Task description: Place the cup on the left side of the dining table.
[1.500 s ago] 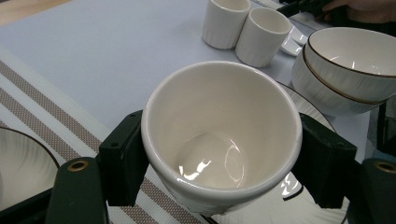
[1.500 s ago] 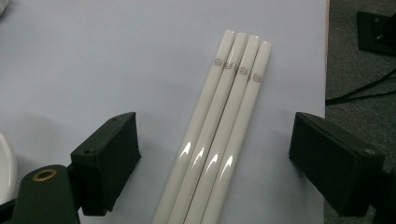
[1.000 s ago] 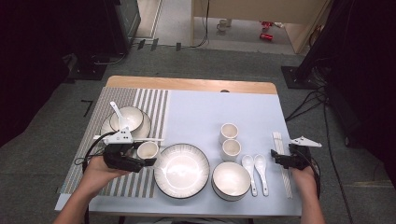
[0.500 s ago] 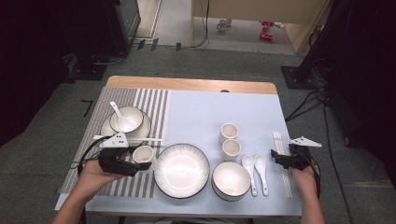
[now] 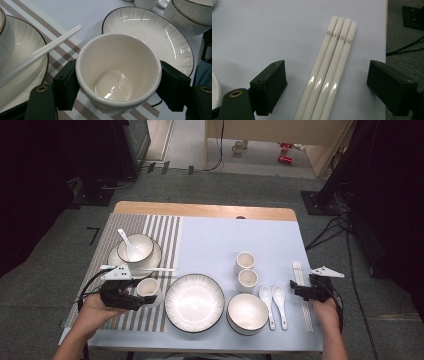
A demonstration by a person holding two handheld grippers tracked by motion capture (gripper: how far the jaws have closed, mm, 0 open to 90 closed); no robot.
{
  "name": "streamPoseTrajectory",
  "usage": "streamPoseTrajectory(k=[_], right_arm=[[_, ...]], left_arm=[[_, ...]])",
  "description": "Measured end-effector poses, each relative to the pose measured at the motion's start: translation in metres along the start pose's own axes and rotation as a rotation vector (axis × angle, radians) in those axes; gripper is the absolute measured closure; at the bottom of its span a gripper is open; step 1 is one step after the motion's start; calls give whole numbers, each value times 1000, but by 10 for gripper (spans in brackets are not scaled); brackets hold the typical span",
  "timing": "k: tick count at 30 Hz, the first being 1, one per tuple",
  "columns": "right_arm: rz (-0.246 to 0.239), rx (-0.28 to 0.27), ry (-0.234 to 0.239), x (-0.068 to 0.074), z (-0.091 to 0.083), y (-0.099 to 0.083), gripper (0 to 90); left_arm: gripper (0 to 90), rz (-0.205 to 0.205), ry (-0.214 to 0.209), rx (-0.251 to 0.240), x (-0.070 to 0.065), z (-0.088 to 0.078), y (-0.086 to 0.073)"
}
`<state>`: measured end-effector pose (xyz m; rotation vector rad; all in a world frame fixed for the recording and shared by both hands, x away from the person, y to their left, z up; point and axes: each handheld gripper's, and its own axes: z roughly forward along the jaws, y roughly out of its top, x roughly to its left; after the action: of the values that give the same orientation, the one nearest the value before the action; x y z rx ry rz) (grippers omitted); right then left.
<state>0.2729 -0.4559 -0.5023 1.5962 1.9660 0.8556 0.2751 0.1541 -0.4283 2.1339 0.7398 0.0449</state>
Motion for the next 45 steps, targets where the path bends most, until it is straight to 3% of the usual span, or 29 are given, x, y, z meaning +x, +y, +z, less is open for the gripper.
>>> streamPoseTrajectory(k=[7, 20, 27, 45], right_arm=[[1, 0, 1, 0, 0, 0, 156], [0, 0, 1, 0, 0, 0, 156], [1, 0, 1, 0, 0, 0, 156], [1, 0, 0, 0, 0, 0, 156]], left_arm=[[276, -8, 6, 35, 5, 7, -5], [276, 18, 27, 76, 7, 16, -10], [276, 40, 33, 86, 7, 19, -12], [264, 37, 39, 93, 3, 19, -14]])
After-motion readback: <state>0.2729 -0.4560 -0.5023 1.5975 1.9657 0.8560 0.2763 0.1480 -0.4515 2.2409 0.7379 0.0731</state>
